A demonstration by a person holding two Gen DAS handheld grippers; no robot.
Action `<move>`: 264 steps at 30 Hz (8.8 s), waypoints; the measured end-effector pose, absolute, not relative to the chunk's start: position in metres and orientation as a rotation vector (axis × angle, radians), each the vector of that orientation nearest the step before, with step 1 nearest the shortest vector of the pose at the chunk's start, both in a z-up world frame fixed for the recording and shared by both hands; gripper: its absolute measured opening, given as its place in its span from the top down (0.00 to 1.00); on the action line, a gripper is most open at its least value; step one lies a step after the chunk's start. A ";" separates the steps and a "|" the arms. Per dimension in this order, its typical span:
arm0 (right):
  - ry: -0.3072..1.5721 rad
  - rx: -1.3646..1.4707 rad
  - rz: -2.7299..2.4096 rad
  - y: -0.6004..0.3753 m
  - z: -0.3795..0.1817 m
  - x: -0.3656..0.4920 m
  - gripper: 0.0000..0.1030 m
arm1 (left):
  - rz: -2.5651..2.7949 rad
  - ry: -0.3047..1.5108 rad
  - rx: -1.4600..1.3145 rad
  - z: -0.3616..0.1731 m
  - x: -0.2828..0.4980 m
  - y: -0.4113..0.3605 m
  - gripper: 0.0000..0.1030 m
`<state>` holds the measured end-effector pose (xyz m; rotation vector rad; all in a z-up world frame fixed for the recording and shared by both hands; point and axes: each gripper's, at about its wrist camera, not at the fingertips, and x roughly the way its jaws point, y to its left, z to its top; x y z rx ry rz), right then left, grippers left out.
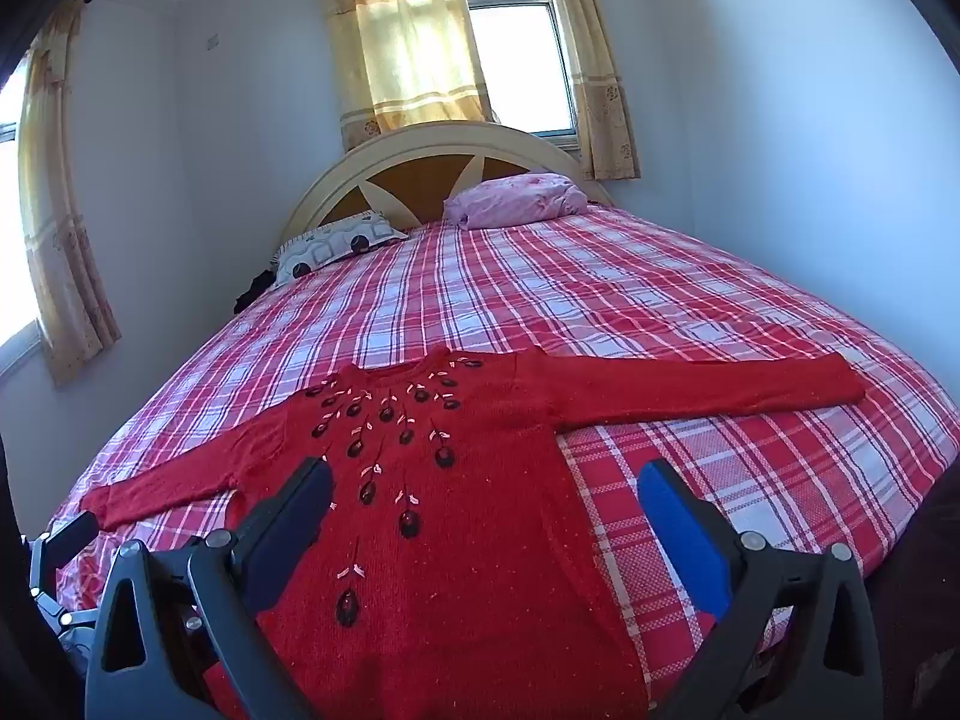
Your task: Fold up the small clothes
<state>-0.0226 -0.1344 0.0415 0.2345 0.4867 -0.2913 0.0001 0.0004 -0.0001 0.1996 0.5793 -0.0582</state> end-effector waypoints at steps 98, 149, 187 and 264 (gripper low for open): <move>0.547 0.252 -0.270 -0.131 0.026 -0.014 0.01 | -0.103 0.645 0.117 -0.012 0.002 0.006 0.00; 0.831 0.468 -0.913 -0.540 -0.085 0.034 0.43 | -0.185 0.860 0.012 -0.074 0.139 0.014 0.00; 0.893 0.177 0.253 -0.004 -0.063 0.318 0.86 | 0.029 0.786 -0.116 -0.067 0.120 0.145 0.00; 0.805 0.319 -0.180 -0.262 -0.126 0.238 0.66 | 0.442 0.645 -0.814 -0.124 0.184 0.406 0.95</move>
